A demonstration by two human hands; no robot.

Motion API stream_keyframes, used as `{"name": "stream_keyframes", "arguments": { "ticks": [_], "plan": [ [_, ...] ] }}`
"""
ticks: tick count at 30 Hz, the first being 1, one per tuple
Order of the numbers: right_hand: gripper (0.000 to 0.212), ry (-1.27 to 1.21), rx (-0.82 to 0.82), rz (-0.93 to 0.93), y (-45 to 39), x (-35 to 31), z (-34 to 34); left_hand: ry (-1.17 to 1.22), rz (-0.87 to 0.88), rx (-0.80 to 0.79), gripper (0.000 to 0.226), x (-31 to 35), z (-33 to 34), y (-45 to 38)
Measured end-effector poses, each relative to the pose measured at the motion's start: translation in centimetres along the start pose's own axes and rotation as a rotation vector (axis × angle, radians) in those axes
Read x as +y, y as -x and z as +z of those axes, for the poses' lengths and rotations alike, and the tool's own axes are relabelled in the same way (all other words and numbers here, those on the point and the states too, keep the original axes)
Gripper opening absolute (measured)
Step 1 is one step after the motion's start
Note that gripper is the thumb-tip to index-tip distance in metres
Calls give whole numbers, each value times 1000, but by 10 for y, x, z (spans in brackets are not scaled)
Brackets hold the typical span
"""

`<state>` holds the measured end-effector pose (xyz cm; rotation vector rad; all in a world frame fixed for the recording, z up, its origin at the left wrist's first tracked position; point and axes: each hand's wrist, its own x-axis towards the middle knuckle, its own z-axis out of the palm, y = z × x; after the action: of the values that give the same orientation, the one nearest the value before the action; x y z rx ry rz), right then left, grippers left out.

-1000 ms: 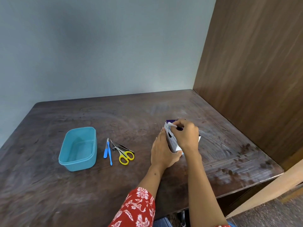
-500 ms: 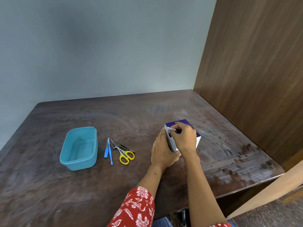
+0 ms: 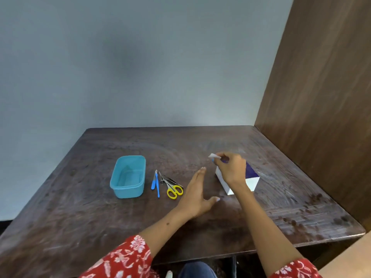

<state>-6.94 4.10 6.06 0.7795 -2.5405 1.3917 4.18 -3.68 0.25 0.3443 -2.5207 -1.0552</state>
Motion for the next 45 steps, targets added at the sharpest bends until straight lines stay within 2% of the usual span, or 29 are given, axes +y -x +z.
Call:
{"name": "stream_keyframes", "arguments": {
  "ticks": [3, 6, 9, 13, 25, 29, 32, 35, 41, 45],
  "plan": [
    [10, -99, -48, 12, 9, -17, 11, -26, 4, 36, 79, -11, -33, 24],
    [24, -106, -92, 43, 24, -25, 29, -73, 14, 106, 66, -27, -58, 50],
    [20, -92, -84, -31, 41, -21, 54, -85, 7, 180, 58, -46, -68, 71],
    [21, -38, -64, 14, 55, -15, 81, -28, -1, 295, 48, -63, -66, 82],
    [31, 150, -246, 76, 53, -37, 118, 0, -54, 418, 46, -64, -55, 37],
    [24, 201, -253, 111, 43, -37, 124, 2, -25, 448, 46, -64, -56, 24],
    [18, 221, -237, 71, 38, -32, 126, 3, 34, 480, 44, -64, -56, 16],
    [16, 115, -145, 48, 36, -23, 128, -4, 91, 532, 42, -66, -53, 8],
    [11, -348, 75, 137, 36, -14, 130, -46, 255, 628, 32, -67, -42, 5],
    [13, -612, 122, 204, 42, -19, 129, -35, 201, 656, 35, -74, -39, 5]
  ]
}}
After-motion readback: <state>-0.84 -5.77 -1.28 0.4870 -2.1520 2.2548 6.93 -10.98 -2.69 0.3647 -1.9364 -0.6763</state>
